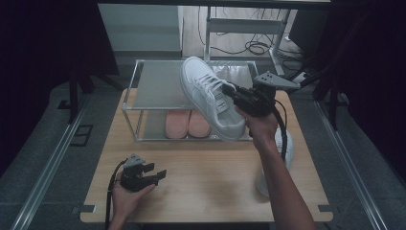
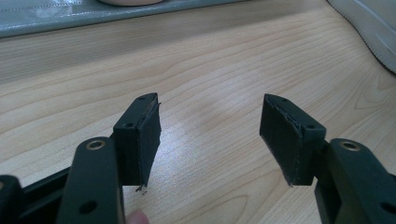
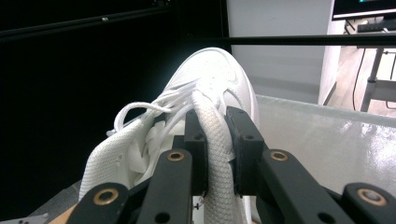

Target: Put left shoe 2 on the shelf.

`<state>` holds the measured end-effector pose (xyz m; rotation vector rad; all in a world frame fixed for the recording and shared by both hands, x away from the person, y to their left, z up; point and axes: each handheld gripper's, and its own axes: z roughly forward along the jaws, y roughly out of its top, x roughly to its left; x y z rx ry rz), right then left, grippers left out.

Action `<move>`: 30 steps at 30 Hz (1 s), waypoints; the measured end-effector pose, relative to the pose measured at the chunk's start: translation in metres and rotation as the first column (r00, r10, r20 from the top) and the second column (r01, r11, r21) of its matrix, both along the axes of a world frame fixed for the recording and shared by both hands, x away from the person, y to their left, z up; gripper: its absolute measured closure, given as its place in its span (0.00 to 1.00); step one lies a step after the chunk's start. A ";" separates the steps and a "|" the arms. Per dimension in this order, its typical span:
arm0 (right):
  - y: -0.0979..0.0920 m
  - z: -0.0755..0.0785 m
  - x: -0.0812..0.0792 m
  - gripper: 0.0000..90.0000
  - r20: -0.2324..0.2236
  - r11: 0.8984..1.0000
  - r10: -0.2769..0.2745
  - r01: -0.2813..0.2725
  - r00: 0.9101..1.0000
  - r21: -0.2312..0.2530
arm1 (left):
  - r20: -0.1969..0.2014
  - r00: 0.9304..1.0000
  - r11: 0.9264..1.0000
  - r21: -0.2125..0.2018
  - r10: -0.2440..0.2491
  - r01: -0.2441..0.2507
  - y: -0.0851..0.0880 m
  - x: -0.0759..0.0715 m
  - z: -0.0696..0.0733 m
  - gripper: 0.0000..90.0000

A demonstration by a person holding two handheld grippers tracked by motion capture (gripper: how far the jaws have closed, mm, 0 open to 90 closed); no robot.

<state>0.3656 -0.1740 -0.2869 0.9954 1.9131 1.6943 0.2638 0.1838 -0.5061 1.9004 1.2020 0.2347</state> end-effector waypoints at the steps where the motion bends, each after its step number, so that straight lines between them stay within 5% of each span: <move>1: 0.001 0.000 0.002 0.89 -0.006 1.000 -0.003 0.003 1.000 -0.002 | 0.000 1.000 1.000 0.000 0.000 0.000 0.000 0.000 0.000 0.43; 15: 0.014 0.001 0.038 0.90 -0.064 0.999 -0.047 0.049 0.997 0.021 | -0.004 1.000 1.000 -0.008 0.000 0.000 0.000 0.000 -0.001 0.43; 30: 0.034 0.014 0.079 0.89 -0.093 0.993 -0.122 0.121 0.988 -0.011 | 0.007 1.000 1.000 -0.016 0.002 -0.002 0.001 0.000 0.000 0.44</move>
